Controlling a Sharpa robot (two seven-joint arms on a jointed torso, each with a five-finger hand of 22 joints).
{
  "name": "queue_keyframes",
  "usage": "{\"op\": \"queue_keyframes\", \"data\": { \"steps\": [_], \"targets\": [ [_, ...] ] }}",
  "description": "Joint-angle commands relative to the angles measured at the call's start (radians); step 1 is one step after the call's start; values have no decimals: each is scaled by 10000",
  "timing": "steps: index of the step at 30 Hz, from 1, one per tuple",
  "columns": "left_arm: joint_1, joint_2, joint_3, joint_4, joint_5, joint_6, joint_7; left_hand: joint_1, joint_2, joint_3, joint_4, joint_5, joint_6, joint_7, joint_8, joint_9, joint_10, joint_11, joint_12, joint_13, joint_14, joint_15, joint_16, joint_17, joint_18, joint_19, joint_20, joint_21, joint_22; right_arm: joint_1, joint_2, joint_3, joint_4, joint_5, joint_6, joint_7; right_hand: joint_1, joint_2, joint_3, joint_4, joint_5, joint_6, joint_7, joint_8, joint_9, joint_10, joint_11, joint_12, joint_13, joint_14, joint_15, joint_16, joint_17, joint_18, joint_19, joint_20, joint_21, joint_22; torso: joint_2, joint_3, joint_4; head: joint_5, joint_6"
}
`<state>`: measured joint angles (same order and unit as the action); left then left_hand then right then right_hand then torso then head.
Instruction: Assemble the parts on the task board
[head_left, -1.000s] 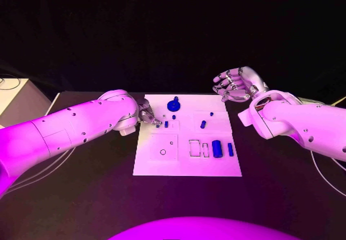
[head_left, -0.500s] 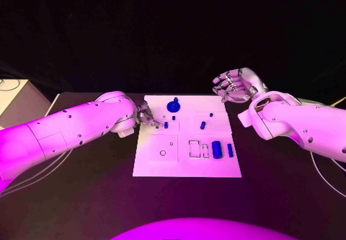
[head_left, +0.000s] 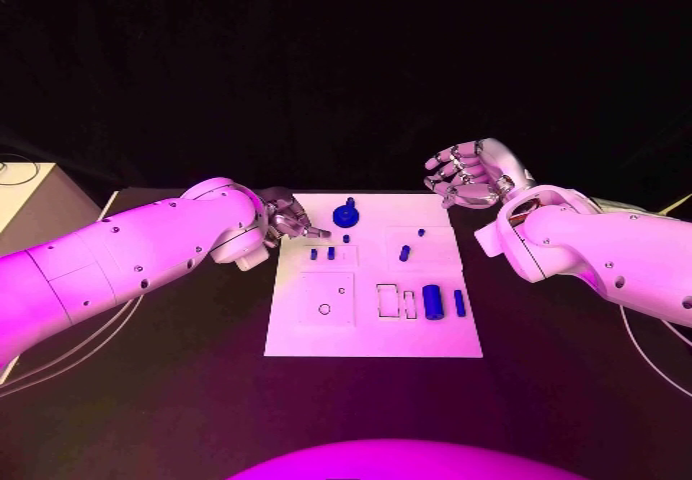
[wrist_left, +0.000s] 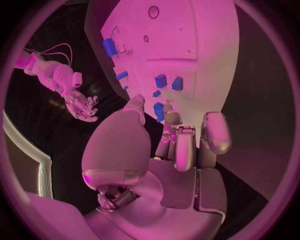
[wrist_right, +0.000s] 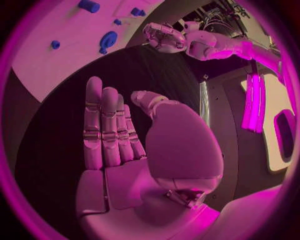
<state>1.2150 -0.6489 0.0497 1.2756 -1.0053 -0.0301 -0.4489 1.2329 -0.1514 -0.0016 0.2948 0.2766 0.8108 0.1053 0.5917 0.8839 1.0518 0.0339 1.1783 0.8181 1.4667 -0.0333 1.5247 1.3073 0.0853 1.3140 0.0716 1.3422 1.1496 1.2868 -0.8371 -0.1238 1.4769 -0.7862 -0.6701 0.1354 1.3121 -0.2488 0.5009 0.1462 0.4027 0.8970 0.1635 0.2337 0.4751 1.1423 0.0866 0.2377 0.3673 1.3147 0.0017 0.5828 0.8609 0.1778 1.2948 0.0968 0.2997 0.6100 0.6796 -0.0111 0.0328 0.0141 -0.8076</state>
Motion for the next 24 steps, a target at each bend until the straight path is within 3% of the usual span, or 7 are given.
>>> {"op": "queue_keyframes", "data": {
  "steps": [1,5,7,10,14,18,24],
  "targets": [
    [-6,-40,99,98,517,-581,858,95,114,-112,3,-50,-116,15,74,-26,-198,24,-73,-143,544,86,-82,1571,151,-143,23,-118,-175,-4,-11,2,23,-40,6,135,-82,20,-53,0,34,11,53,-46,-17,100,3,-60,-41,56,18,-71,30,23,72,16,-56,-26,0,1,4,-17,21],
    [-10,-47,171,124,625,-789,1316,707,424,61,5,70,-557,172,56,-234,-1402,171,-691,-1324,86,215,-499,786,347,-796,131,-740,-1104,-4,-16,2,23,-40,3,138,-82,20,-53,0,34,11,53,-46,-17,100,3,-60,-41,56,18,-71,30,23,72,16,-56,-26,-3,0,3,-30,50],
    [-11,-21,196,107,655,-1007,1769,2280,581,1425,17,125,-853,269,-137,-668,-1965,236,-1075,-1675,-491,276,-981,-69,536,-1454,203,-1432,-2025,-4,-17,2,23,-40,0,141,-82,20,-53,0,34,11,53,-46,-17,100,3,-60,-41,56,18,-71,30,23,72,16,-56,-26,-2,-2,3,-39,59],
    [-12,89,214,-8,498,-1348,2659,3256,-100,3721,-1,135,-954,574,-524,-1447,-2592,480,-2063,-2492,-2199,521,-2292,-2118,962,-3276,382,-3210,-4305,-4,-18,2,21,-40,-2,144,-78,22,-52,-3,35,11,52,-48,-17,103,3,-63,-47,57,17,-75,34,24,74,16,-60,-29,0,1,9,-61,76],
    [-13,363,163,-282,-175,-1784,3827,3368,-1053,5462,-282,-14,-1086,715,-889,-2295,-2756,686,-3276,-3658,-3931,722,-3372,-3943,990,-3754,577,-3380,-4331,-4,-15,2,16,-40,-5,150,-74,23,-50,-6,36,12,52,-49,-17,104,2,-64,-51,58,17,-78,37,24,75,16,-61,-31,2,-7,19,-90,135],
    [-14,731,-46,-646,-1300,-2006,4597,3101,-1351,5586,-485,-112,-1083,639,-1206,-2836,-2826,695,-3769,-4166,-4016,705,-3338,-4189,986,-3871,613,-3317,-4251,-4,2,2,-6,-40,-6,163,-66,22,-48,-12,37,12,50,-50,-17,103,1,-67,-55,57,15,-81,39,25,76,16,-63,-33,14,-19,-4,-90,196],
    [-16,1291,-374,-1286,-2627,-2109,5000,2700,-1407,5000,-811,-226,-766,518,-1548,-3539,-2994,893,-4662,-5002,-4915,895,-3749,-5293,974,-4090,788,-3519,-4317,-4,21,2,-29,-40,-8,172,-66,22,-48,-12,37,12,50,-50,-17,103,1,-67,-55,57,15,-81,39,25,76,16,-63,-33,30,-8,-34,-118,272]
  ]
}}
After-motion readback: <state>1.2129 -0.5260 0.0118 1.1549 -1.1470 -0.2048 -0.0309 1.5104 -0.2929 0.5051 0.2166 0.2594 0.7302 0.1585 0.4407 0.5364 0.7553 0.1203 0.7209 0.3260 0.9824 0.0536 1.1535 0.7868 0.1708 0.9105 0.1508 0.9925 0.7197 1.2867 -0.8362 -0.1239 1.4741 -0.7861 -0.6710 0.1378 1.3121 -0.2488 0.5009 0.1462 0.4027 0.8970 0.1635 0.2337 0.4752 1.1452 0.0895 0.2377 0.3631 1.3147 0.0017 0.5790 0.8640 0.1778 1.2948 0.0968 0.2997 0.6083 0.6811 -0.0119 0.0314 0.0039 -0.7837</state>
